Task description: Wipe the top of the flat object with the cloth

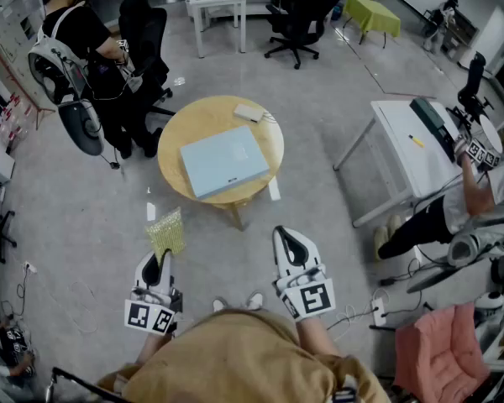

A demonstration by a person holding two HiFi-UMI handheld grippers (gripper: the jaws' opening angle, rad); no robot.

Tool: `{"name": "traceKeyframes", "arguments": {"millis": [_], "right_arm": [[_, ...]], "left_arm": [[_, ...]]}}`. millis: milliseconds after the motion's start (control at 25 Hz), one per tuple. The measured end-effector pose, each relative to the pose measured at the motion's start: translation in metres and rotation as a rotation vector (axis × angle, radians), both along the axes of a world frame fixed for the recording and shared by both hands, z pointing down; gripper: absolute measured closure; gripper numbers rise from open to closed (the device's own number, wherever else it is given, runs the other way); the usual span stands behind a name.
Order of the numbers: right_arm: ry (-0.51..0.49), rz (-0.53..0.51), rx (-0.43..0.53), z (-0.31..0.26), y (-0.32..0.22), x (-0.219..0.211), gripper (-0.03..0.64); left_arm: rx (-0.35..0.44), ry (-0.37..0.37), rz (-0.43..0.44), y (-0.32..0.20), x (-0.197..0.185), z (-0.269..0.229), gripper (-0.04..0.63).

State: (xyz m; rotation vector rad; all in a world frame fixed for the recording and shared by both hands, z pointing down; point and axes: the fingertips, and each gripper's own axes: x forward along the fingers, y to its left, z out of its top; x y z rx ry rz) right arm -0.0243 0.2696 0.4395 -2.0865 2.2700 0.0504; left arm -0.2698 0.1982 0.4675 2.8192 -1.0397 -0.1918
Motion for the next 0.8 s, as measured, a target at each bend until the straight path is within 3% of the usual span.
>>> {"name": "traceKeyframes", "arguments": {"millis": [440,800], "right_arm": [[0.000,-0.045,0.003,-0.001,0.005,-0.014,0.617],[0.006,-0.075,0.020,0.005,0.019,0.010,0.617]], "left_arm": [[-0.006,0.004,-0.024,0.015,-0.006,0.002,0.532],[0.012,0.008,-0.062,0.026,0.012,0.006,0.531]]}}
